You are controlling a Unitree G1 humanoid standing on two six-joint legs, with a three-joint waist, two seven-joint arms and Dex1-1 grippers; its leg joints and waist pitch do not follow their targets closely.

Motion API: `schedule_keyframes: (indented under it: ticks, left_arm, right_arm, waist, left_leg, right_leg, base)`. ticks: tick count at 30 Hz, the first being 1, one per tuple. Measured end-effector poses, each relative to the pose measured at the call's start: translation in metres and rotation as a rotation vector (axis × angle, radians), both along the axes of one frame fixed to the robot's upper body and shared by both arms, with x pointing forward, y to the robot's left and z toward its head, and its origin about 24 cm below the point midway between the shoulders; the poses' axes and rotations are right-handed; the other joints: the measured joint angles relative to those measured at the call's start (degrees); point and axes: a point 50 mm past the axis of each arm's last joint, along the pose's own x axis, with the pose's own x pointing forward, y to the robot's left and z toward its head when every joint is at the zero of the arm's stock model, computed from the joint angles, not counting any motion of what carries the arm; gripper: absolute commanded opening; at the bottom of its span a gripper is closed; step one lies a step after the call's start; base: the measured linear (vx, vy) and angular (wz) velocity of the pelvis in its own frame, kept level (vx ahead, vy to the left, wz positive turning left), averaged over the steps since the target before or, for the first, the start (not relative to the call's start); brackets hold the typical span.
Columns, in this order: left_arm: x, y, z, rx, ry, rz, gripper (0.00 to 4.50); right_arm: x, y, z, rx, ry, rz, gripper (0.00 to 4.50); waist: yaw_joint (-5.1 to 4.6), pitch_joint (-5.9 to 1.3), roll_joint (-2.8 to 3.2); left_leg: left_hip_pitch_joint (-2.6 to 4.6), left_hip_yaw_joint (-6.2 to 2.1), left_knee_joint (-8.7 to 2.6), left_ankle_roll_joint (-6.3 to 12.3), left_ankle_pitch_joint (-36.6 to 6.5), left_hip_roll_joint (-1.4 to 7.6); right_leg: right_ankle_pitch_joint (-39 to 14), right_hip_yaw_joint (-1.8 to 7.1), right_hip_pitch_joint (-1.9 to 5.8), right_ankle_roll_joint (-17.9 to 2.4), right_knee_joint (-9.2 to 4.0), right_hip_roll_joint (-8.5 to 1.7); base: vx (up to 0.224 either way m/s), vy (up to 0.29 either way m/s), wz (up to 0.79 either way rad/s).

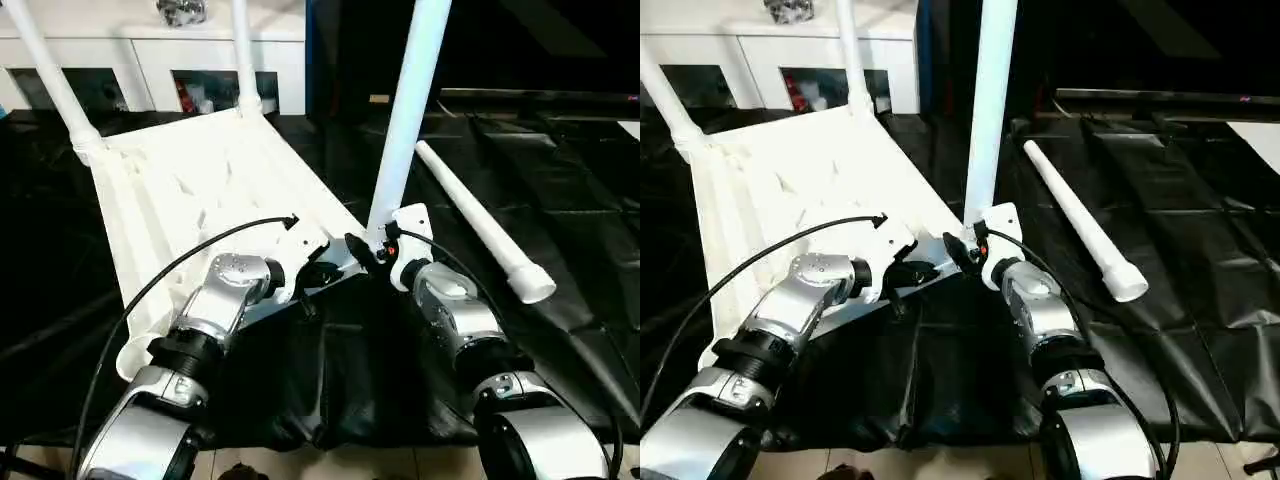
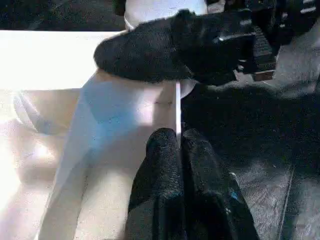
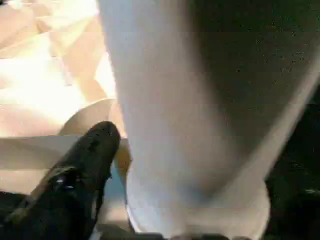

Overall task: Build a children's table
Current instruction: Rotate leg to tighten

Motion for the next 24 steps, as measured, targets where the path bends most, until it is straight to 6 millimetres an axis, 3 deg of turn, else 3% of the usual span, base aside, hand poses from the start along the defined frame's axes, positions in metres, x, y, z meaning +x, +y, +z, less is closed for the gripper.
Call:
schedule_keyframes:
  ticks: [6, 13, 24]
  left_arm:
    - [-0.01, 0.018, -0.001, -0.004, 0.016, -0.142, 0.0]
    - [-0.019, 0.037, 0.0, 0.003, 0.056, -0.29, 0.0]
    - [-0.024, 0.047, 0.002, 0.022, 0.085, -0.39, 0.0]
  right_arm:
    - [-0.016, -0.014, 0.0, -0.069, -0.012, 0.322, 4.22]
    - [-0.031, -0.022, 0.005, -0.089, 0.026, 0.631, 4.08]
    - [-0.037, -0.023, 0.007, -0.071, 0.072, 0.762, 3.07]
  waist:
    - [0.19, 0.01, 0.0]
    - [1.09, 0.08, -0.1]
    - [2.14, 0.13, -0.25]
  left_leg:
    - [-0.06, 0.0, -0.01, 0.01, 0.0, 0.02]
    - [-0.13, 0.0, 0.11, 0.01, 0.0, 0.05]
    - [-0.27, 0.01, 0.28, 0.02, 0.0, 0.07]
  right_leg:
    - [0.0, -0.03, -0.02, 0.0, -0.01, 0.01]
    - [0.0, -0.02, 0.01, 0.0, 0.03, 0.0]
    - [0.0, 0.0, 0.03, 0.0, 0.04, -0.01]
  base:
    - [0.0, 0.0, 0.0]
    - [0.0, 0.0, 0.0]
    - [0.0, 0.0, 0.0]
